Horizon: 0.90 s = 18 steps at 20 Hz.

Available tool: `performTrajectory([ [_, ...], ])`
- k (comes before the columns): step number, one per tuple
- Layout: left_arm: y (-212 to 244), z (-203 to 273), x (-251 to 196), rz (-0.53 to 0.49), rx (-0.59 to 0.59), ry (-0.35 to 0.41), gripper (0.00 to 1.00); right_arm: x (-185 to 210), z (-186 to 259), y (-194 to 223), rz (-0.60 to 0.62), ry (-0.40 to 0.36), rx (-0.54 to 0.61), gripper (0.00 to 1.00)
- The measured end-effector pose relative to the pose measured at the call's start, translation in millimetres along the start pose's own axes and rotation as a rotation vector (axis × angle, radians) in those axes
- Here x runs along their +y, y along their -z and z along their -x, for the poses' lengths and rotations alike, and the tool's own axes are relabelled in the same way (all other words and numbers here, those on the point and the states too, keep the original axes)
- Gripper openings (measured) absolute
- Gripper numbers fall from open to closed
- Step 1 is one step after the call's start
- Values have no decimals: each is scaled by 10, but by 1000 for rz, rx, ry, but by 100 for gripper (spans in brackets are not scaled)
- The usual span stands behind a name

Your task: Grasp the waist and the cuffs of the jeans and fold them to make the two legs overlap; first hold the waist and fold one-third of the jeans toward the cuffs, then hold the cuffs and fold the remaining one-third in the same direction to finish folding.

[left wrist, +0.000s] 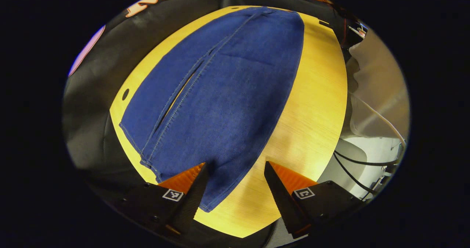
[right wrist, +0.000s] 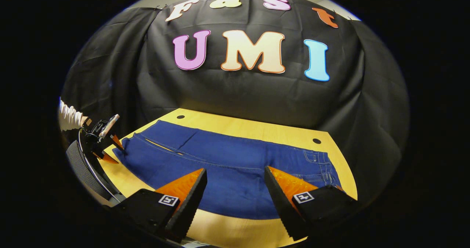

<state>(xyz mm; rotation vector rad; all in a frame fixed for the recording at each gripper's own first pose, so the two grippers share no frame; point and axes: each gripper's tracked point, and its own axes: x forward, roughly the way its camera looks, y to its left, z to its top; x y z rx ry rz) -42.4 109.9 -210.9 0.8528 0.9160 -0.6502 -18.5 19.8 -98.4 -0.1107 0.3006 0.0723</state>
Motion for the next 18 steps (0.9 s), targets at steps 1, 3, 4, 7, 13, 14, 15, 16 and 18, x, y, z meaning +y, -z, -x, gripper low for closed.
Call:
performTrajectory([
  [1,34,-34,12,2,19,12,93,23,-8,22,1,-6,9,97],
  [3,94,-117,69,-14,52,16,93,72,-27,47,19,-14,21,97],
  [4,115,-147,69,-21,61,22,92,87,-40,65,31,-16,26,97],
  [7,131,-170,71,-11,88,63,90,129,-62,88,53,-22,35,97],
  [13,141,-241,44,31,165,150,85,181,-163,126,16,-46,48,97],
  [14,136,-227,26,15,175,152,87,191,-177,141,13,-51,51,95],
  [15,127,-228,18,-19,175,156,87,201,-189,132,13,-55,51,97],
  [16,132,-224,16,-41,193,158,86,201,-195,139,12,-60,52,97],
  [18,122,-227,-10,-19,220,157,85,189,-210,140,8,-65,54,97],
])
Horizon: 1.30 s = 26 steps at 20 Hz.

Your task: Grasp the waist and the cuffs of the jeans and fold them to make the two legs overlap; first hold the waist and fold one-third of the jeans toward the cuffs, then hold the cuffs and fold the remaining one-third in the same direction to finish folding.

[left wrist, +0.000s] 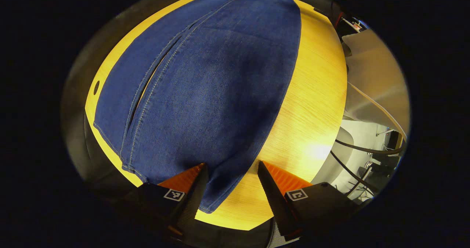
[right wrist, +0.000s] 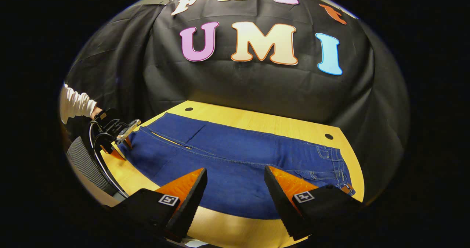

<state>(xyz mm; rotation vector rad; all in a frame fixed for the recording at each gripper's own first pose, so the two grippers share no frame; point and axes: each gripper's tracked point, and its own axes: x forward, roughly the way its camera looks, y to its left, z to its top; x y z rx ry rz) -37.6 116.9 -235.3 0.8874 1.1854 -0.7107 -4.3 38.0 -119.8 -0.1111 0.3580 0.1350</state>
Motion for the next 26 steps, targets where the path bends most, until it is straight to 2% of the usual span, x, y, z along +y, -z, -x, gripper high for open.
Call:
performTrajectory([
  [2,7,13,43,-6,27,-5,80,-53,-1,-16,0,6,-6,97],
  [3,-5,10,102,-8,33,-7,74,-92,7,-13,3,11,-3,94],
  [4,-18,3,144,-10,34,-12,58,-143,28,0,6,15,-1,98],
  [5,-32,8,185,-5,33,-22,54,-193,37,13,8,17,4,97],
  [6,-51,15,215,4,28,-31,36,-242,40,58,14,16,16,94],
  [8,-71,-5,245,0,25,-43,19,-326,48,215,41,-4,63,97],
  [9,-77,-4,262,-8,27,-57,17,-359,53,307,64,-26,96,97],
  [10,-88,-6,265,-15,29,-65,8,-398,48,407,98,-46,128,98],
  [11,-102,0,271,-26,25,-68,5,-460,51,509,139,-66,168,95],
  [16,-88,-12,276,4,10,-75,2,-863,46,1176,376,-185,408,99],
  [19,-83,-8,284,13,25,-85,2,-1108,1,1556,453,-214,529,100],
  [21,-107,-16,282,31,22,-87,2,-1271,-15,1743,482,-225,606,100],
  [26,-94,-16,289,43,28,-98,2,-1549,-148,1954,470,-240,708,100],
])
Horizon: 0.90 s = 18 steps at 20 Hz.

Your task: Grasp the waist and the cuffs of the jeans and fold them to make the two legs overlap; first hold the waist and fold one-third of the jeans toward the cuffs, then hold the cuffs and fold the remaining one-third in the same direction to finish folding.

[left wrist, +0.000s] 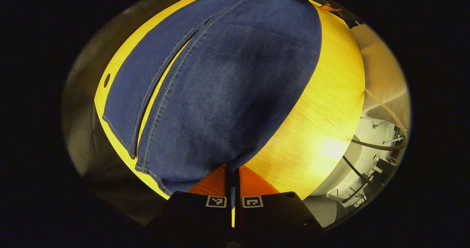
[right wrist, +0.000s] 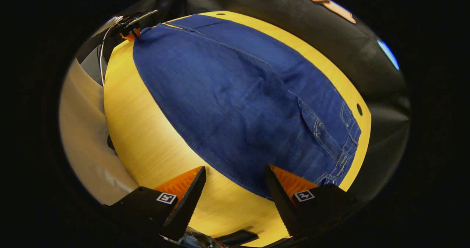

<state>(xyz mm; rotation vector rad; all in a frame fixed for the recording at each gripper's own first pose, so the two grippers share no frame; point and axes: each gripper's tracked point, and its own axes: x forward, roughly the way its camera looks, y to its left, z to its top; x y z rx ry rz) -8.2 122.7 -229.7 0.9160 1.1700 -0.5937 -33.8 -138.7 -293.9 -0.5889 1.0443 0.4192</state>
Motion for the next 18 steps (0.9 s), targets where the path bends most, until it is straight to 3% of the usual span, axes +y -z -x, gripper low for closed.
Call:
performTrajectory([
  [6,4,-4,-1,3,17,3,1,-23,-84,82,-51,-102,70,100],
  [14,-7,-19,20,25,38,7,1,-88,-106,61,-26,-103,106,92],
  [18,-12,-25,26,32,18,3,1,-246,-133,-59,-10,-91,88,37],
])
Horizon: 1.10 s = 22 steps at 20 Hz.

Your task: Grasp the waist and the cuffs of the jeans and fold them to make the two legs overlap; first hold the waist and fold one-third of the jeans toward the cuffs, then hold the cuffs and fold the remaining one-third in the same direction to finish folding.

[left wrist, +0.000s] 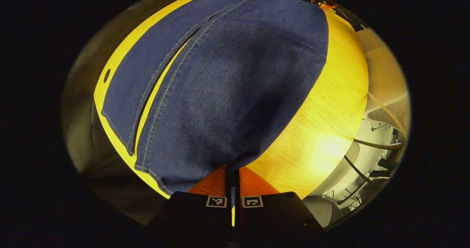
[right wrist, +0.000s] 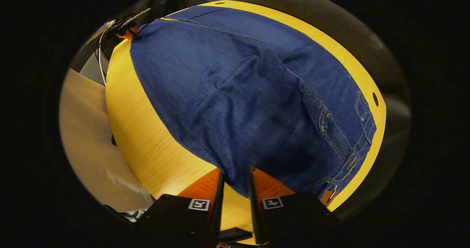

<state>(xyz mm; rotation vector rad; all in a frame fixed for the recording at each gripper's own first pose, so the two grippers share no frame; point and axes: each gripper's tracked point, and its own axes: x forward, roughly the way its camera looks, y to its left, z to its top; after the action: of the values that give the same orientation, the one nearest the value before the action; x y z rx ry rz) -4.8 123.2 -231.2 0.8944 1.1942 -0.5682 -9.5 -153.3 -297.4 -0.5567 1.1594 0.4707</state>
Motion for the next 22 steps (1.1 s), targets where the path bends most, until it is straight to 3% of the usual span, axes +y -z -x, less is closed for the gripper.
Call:
performTrajectory([
  [1,0,7,7,2,-6,-3,1,-33,12,-29,-12,15,-1,31],
  [2,-11,14,9,4,-11,-4,1,-56,6,-36,-22,22,-6,14],
  [4,-15,10,10,2,-12,-4,1,-70,-12,9,-74,34,0,12],
  [6,-4,13,12,1,-11,-2,1,-82,2,8,-111,45,-4,2],
  [10,2,3,15,68,-55,-30,1,-108,28,25,-193,124,-38,3],
  [13,-15,-3,26,234,-148,-83,0,-104,49,6,-295,210,-84,3],
  [18,-127,225,172,499,-304,-241,0,-169,385,-171,-424,304,-205,3],
  [22,-362,595,401,643,-411,-357,0,-531,930,-616,-502,385,-350,0],
])
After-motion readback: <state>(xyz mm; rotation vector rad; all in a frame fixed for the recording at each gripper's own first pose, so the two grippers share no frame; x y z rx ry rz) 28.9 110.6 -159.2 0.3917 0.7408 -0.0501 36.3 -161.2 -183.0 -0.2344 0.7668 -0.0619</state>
